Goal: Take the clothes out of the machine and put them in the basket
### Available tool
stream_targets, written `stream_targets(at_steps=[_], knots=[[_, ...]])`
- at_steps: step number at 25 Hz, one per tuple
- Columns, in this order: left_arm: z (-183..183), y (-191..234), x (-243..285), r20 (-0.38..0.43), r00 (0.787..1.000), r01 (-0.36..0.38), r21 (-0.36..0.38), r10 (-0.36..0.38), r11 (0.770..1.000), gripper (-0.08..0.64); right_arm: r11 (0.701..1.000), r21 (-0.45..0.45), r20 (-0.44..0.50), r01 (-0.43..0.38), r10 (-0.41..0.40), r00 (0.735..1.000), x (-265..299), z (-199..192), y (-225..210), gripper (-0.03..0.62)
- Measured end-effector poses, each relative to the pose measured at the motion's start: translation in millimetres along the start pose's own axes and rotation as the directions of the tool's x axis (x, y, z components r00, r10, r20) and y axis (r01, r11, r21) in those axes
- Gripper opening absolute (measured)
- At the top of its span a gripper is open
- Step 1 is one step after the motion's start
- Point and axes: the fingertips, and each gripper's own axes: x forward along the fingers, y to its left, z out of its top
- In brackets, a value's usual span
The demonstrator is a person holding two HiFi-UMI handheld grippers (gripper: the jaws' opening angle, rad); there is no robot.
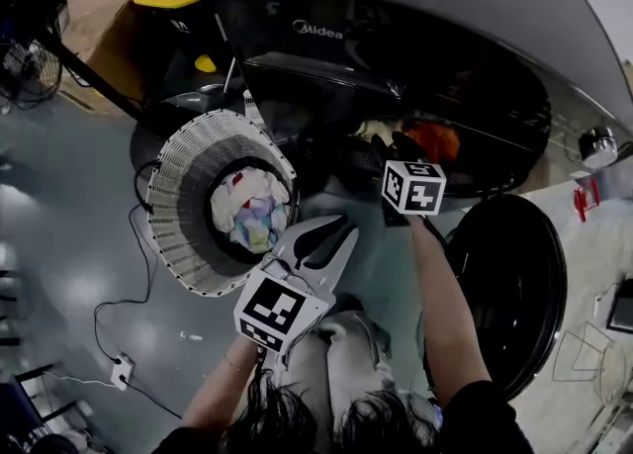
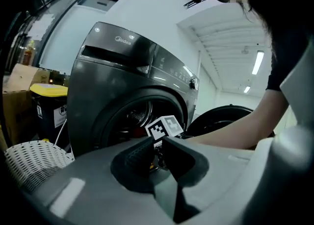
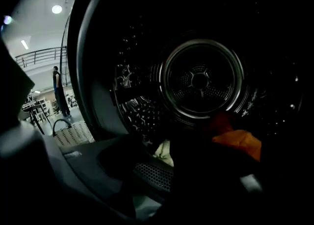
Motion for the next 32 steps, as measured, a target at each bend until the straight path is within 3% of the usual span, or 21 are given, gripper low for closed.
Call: stream_targets(at_steps=[8, 14, 15, 16, 18, 19, 21, 26, 32], knots=[[-40.4, 14.8, 25.7, -0.003, 1.000, 0.018, 0.020, -0.018, 1.000, 0.051, 0.978, -0.207, -0.159, -0.021, -0.012, 0.987, 73.6, -41.5, -32.9, 0.337], [-57.2, 32.0, 27.1, 0.007, 1.000, -0.005, 0.028, 0.005, 1.000, 0.051, 0.971, -0.236, -0.261, -0.024, -0.040, 0.965, 103.4, -60.9, -55.4, 0.414], [-59.2, 35.1, 27.5, 0.011, 1.000, -0.012, 0.024, 0.012, 1.000, 0.051, 0.967, -0.254, -0.281, -0.017, -0.058, 0.958, 106.6, -64.6, -58.6, 0.410], [-60.9, 37.9, 27.7, 0.014, 1.000, -0.018, 0.021, 0.018, 1.000, 0.051, 0.960, -0.278, -0.300, 0.000, -0.087, 0.950, 108.9, -67.5, -62.6, 0.366], [-63.0, 42.0, 27.3, 0.015, 1.000, -0.027, 0.021, 0.026, 0.999, 0.052, 0.942, -0.334, -0.314, 0.041, -0.152, 0.937, 109.6, -68.9, -68.5, 0.218], [-63.7, 42.9, 26.4, 0.013, 1.000, -0.029, 0.020, 0.029, 0.999, 0.051, 0.935, -0.351, -0.308, 0.054, -0.170, 0.936, 107.9, -68.2, -69.2, 0.178], [-64.0, 42.8, 23.2, 0.007, 0.999, -0.032, 0.016, 0.032, 0.999, 0.051, 0.937, -0.340, -0.277, 0.076, -0.177, 0.944, 101.0, -65.5, -69.1, 0.051], [-49.2, 32.8, 7.1, -0.021, 0.999, -0.040, 0.000, 0.040, 0.999, 0.051, 0.967, -0.240, -0.175, 0.085, -0.129, 0.976, 60.7, -54.7, -57.2, 0.041], [-9.4, 10.6, -21.7, -0.046, 0.998, -0.044, -0.013, 0.044, 0.999, 0.052, 0.981, -0.173, -0.140, 0.084, -0.109, 0.984, -8.1, -38.7, -31.4, 0.040]])
